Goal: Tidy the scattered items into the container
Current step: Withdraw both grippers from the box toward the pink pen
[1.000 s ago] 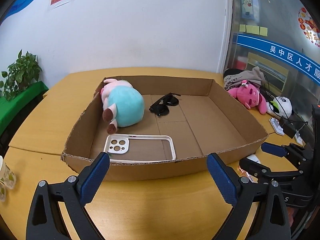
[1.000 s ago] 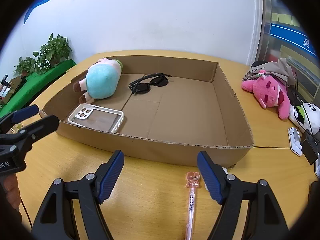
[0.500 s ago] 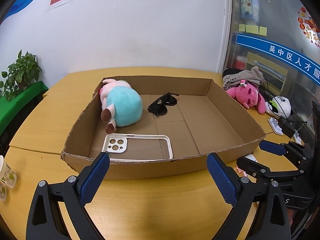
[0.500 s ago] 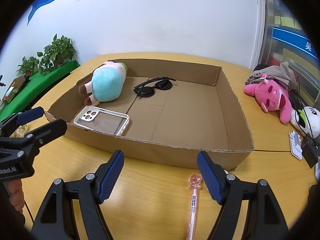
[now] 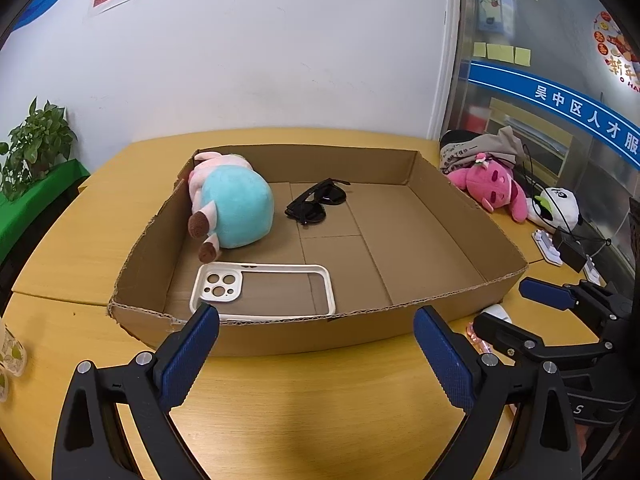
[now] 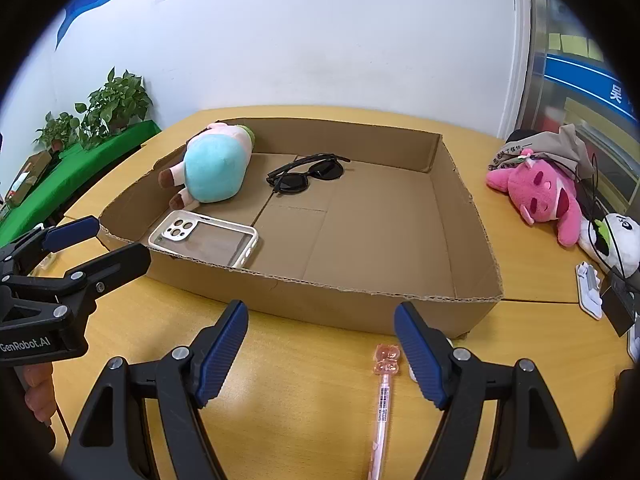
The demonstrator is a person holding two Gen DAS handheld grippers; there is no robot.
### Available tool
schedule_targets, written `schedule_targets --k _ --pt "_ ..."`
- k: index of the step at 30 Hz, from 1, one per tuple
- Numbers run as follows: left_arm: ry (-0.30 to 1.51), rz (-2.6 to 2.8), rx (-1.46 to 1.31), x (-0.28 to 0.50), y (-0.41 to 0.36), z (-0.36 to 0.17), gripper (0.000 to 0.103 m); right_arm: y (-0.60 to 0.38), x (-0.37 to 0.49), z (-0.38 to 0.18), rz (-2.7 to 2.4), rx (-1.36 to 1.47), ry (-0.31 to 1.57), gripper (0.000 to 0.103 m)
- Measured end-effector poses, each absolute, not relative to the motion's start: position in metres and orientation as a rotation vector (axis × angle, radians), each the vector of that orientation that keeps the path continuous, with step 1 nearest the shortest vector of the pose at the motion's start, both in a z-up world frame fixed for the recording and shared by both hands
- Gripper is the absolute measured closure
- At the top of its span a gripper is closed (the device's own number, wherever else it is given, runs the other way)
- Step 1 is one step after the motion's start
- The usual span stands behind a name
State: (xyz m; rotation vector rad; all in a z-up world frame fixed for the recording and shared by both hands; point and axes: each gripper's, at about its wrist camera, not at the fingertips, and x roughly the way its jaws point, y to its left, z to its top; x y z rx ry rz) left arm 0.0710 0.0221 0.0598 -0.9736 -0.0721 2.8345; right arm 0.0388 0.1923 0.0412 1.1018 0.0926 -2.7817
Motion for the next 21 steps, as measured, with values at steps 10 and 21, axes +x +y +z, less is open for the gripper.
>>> schedule_targets --k 10,21 --pt "-0.095 2.824 -0.998 0.068 0.025 0.055 0.003 0.194 0.039 0.041 -2.775 1.099 0.083 0.027" --pt "-0.107 2.732 -1.061 0.069 0.044 0.043 0.003 0.222 0.057 0.037 -2.757 1.066 0.069 0.027"
